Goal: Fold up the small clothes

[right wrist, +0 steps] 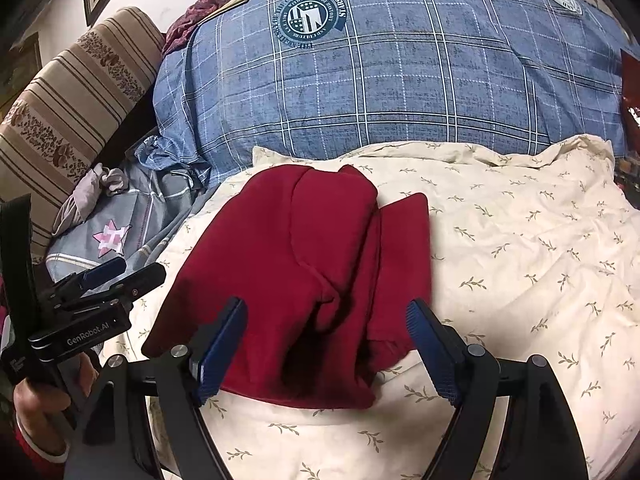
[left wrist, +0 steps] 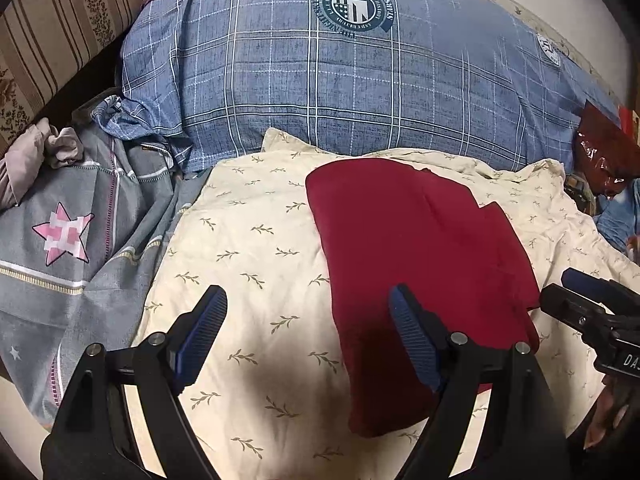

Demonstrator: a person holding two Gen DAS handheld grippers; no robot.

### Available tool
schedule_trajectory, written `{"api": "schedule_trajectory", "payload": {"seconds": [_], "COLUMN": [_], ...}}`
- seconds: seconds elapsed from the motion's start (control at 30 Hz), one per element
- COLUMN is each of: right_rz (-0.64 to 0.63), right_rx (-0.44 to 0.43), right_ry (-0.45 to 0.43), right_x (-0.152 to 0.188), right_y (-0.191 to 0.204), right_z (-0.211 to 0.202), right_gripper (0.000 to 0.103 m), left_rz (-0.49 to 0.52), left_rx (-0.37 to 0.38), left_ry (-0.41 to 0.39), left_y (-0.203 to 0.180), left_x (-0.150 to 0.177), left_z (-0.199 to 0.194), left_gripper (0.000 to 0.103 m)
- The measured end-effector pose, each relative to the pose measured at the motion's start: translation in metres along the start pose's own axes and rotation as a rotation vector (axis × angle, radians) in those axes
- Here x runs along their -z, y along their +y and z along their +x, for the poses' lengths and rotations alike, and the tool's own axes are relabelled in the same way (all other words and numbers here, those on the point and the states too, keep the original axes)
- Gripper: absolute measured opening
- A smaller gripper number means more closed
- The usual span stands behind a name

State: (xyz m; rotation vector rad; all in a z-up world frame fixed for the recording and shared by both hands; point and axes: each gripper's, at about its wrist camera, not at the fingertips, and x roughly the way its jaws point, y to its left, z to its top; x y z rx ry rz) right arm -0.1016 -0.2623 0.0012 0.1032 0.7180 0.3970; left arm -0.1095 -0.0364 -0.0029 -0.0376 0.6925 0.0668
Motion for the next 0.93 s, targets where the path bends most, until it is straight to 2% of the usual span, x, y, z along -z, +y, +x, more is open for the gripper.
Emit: {"api": "schedule_trajectory", "payload": {"seconds": [0.67, 0.93], "right_rz": [0.005, 0.012], "right_rx": [-0.009, -0.015], "right_ry": [0.012, 0.018], "right_x": [0.0002, -0.0027], "right_y": [0.0012, -0.0044], "right_z": [0.0029, 0.0065], "right_gripper": [0.083, 0.083], "left_rz": [0.011, 0.001], "left_rx": [0.009, 0.035], "left_ry": [0.009, 0.019], "left_y": [-0.0029, 0.0048], "left_x": [-0.0005, -0.0018], "left_z": [0.0022, 0.0083], "left_gripper": [0.084, 0.084]}}
